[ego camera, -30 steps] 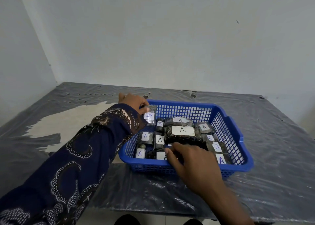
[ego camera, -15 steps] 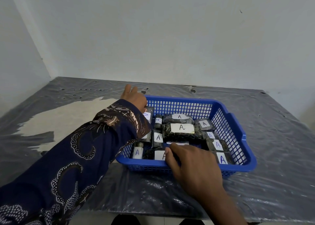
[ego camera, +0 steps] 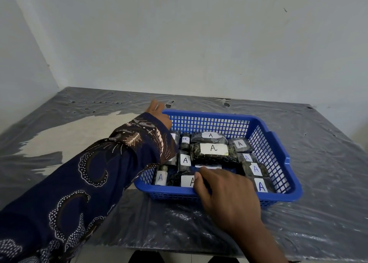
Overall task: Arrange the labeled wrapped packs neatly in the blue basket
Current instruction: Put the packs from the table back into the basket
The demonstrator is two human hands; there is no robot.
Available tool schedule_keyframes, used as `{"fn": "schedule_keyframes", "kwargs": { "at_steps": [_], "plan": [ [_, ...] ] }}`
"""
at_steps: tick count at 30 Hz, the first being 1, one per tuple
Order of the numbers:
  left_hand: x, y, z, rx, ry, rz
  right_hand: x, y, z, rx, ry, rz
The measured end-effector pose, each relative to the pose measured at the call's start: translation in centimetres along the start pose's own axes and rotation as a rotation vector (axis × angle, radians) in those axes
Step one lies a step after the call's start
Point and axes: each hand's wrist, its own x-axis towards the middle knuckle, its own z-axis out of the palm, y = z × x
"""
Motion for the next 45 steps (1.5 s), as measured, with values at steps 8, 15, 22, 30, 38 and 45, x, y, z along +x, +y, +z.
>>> {"fn": "schedule_keyframes", "kwargs": {
  "at_steps": [8,15,22,30,38,45],
  "plan": [
    [-1.5,0.2,-0.4,0.031,0.009,-0.004,0.0,-0.2,0.1,-0.030,0.035,-0.002],
    [-10.0,-3.6,-0.8,-0.680,0.293,-0.017,-0.1,0.0,0.1,-0.014,0.050,-0.072],
    [-16.7,-6.3,7.8,-0.667,0.108,-0.355,0.9,-2.5,0.1,0.049,0.026,-0.117],
    [-18.3,-2.6,12.3,-0.648,0.243,-0.508,0.6,-6.2,1.9,0.076,0.121,-0.110],
    [-14.5,-3.3,11.5,-0.825,0.187,-0.736,0.3,-6.5,2.1,0.046,0.170,-0.093],
    [-13.0,-4.1,11.4,-0.800,0.176,-0.666,0.2,-6.3,2.5,0.058,0.174,-0.079]
  ]
}}
